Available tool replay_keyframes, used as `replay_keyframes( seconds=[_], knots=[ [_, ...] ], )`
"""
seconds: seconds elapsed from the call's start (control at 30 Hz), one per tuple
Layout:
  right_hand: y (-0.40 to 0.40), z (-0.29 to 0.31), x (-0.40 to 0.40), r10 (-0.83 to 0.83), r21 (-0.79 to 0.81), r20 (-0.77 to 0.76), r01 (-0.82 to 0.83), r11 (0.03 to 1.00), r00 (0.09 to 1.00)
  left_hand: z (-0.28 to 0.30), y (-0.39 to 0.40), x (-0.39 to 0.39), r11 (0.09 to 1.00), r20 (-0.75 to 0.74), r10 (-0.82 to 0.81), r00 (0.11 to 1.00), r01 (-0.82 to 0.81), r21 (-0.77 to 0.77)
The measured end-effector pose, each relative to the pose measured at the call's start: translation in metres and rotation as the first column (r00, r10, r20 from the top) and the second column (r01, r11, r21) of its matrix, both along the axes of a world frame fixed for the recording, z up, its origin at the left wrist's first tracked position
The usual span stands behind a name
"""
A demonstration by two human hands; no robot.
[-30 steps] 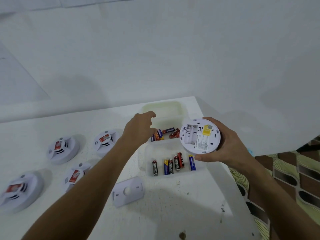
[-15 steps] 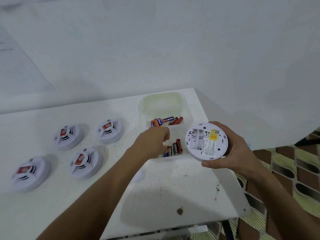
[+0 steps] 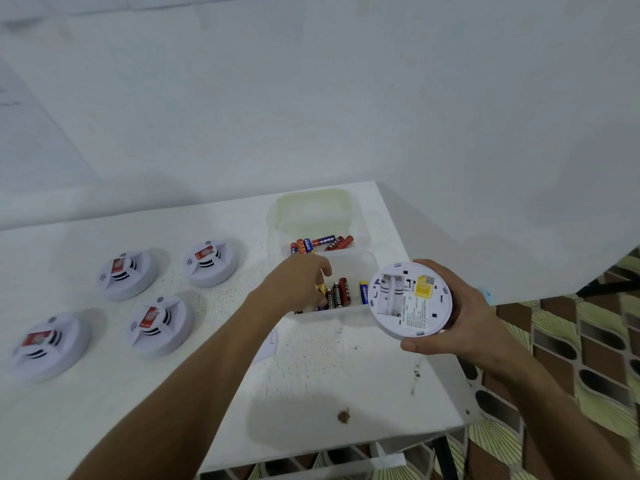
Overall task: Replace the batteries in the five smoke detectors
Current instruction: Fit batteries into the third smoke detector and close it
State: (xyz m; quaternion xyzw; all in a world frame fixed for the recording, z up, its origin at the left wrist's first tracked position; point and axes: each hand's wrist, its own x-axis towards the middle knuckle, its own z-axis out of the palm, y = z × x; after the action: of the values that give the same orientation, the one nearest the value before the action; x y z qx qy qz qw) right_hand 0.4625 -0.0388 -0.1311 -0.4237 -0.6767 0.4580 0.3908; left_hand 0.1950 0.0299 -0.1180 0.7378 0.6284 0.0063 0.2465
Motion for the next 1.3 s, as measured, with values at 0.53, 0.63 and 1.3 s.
replay_keyframes(
  seconds=[0.53, 0.63, 1.3],
  knots=[
    [0.012, 0.02, -0.038, 0.054, 0.03, -0.049, -0.052, 0.998, 0.997, 0.086, -0.054, 0.018, 0.944, 0.706, 0.021, 0.708, -0.246, 0.218],
    [0.012, 0.026, -0.042, 0.065, 0.057, -0.074, -0.061, 0.997, 0.995, 0.082, -0.056, 0.019, 0.942, 0.689, 0.018, 0.724, -0.242, 0.231],
    [0.022, 0.026, -0.033, 0.12, -0.013, -0.142, -0.123, 0.992, 0.983, 0.073, -0.059, 0.005, 0.897, 0.315, -0.36, 0.878, 0.233, 0.376]
  ],
)
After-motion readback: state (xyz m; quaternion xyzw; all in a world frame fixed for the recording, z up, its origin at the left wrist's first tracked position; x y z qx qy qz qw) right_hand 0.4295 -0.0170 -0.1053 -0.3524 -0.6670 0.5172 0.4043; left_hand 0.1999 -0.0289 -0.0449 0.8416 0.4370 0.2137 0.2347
